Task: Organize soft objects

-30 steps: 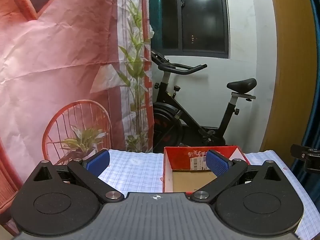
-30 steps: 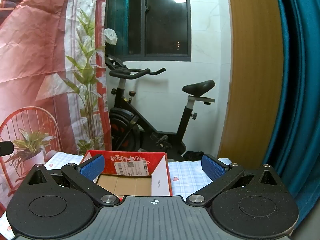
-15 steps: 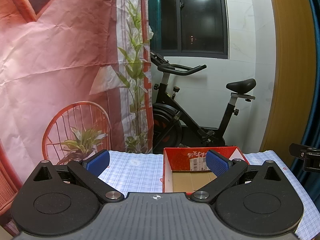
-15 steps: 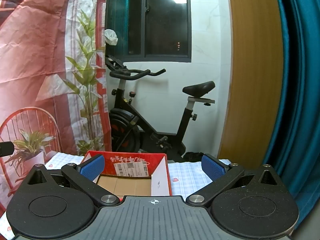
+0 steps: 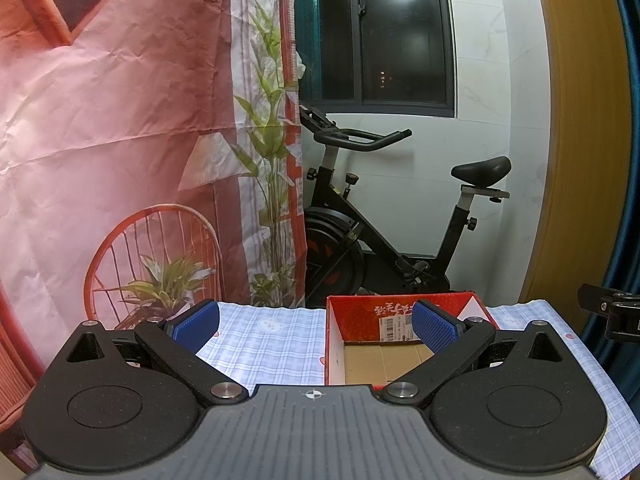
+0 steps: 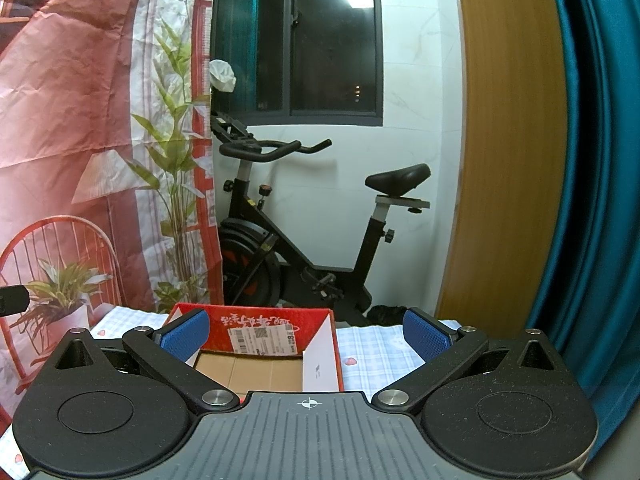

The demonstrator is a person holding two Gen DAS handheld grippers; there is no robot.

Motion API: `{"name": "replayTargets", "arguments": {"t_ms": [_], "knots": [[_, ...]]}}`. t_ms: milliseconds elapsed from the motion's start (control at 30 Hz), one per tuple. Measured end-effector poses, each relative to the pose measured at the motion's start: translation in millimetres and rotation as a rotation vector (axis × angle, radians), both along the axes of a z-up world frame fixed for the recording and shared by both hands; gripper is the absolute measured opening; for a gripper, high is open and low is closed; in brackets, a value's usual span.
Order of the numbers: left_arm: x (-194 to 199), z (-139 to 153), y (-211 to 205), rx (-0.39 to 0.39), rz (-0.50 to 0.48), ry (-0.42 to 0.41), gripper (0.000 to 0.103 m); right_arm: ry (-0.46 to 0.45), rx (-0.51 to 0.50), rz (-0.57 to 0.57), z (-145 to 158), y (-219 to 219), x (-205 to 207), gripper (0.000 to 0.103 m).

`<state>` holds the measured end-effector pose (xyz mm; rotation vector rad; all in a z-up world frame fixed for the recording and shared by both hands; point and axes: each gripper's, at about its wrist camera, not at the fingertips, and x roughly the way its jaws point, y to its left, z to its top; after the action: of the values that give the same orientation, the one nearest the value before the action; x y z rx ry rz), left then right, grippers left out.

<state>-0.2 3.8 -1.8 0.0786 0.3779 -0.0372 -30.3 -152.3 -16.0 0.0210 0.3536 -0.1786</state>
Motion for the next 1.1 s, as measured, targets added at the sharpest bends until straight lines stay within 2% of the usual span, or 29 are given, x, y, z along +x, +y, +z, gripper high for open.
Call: {"name": "replayTargets", "arguments": {"t_ms": [1100], "knots": [[-4.6, -1.2, -3.1, -0.001, -0.008, 0.003, 0.103, -0.003, -0.001, 0.0, 0.6, 0.7, -1.0, 0.103]]}}
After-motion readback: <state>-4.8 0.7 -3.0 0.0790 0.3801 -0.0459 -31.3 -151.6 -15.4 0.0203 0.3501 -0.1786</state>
